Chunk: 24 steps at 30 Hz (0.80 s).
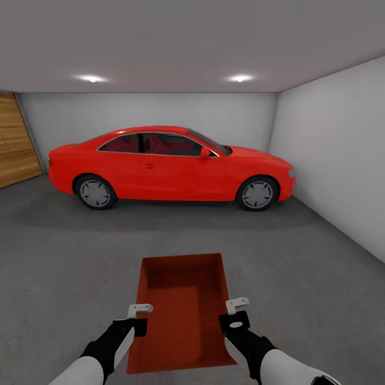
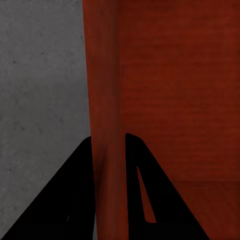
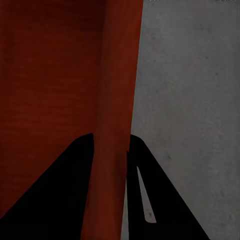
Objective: Move the two storage containers from the living room to the garage. In the garage, place one container on the floor and stack the other container on top of it (either order is fine).
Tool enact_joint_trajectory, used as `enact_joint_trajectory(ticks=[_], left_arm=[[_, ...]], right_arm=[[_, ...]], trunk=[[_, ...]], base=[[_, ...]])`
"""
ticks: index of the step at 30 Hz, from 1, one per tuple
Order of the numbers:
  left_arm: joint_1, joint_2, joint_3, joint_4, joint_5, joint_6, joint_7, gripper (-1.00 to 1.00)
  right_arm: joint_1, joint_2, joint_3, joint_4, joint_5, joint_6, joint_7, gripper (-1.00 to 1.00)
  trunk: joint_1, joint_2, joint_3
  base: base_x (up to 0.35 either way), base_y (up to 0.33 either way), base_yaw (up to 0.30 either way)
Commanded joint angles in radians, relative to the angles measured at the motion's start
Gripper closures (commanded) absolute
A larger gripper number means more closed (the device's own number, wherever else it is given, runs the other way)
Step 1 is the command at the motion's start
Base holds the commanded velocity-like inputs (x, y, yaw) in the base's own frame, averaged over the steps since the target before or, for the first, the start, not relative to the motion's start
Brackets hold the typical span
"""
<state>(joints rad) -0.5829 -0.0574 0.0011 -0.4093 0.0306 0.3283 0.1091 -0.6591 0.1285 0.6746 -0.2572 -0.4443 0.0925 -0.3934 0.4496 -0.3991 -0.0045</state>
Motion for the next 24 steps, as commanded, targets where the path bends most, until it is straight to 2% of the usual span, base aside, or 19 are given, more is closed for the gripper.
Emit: enact_joint_trajectory(ticks=[1,5,9,24], left_arm=[[0.000,-0.001,0.007,-0.003,-0.011,0.006,0.006,1.00],[0.000,-0.001,0.007,-0.001,-0.011,0.006,0.006,1.00],[0.000,0.000,0.007,0.002,-0.011,0.006,0.005,1.00],[0.000,0.001,0.007,0.003,-0.011,0.006,0.005,1.00]], right_arm=[[0.000,0.006,-0.001,-0.004,-0.012,0.006,0.014,1.00],[0.000,0.006,-0.001,-0.004,-0.011,0.006,0.014,1.00],[0.000,0.008,-0.001,-0.004,-0.011,0.006,0.014,1.00],[0.000,0.008,-0.001,-0.004,-0.011,0.006,0.014,1.00]], trunk=[[0.000,-0.001,0.000],[0.000,-0.001,0.000],[0.000,-0.001,0.000],[0.000,-0.001,0.000]], base=[[0.001,0.000,0.000],[0.067,0.000,0.000],[0.245,0.000,-0.066],[0.318,0.000,-0.269]])
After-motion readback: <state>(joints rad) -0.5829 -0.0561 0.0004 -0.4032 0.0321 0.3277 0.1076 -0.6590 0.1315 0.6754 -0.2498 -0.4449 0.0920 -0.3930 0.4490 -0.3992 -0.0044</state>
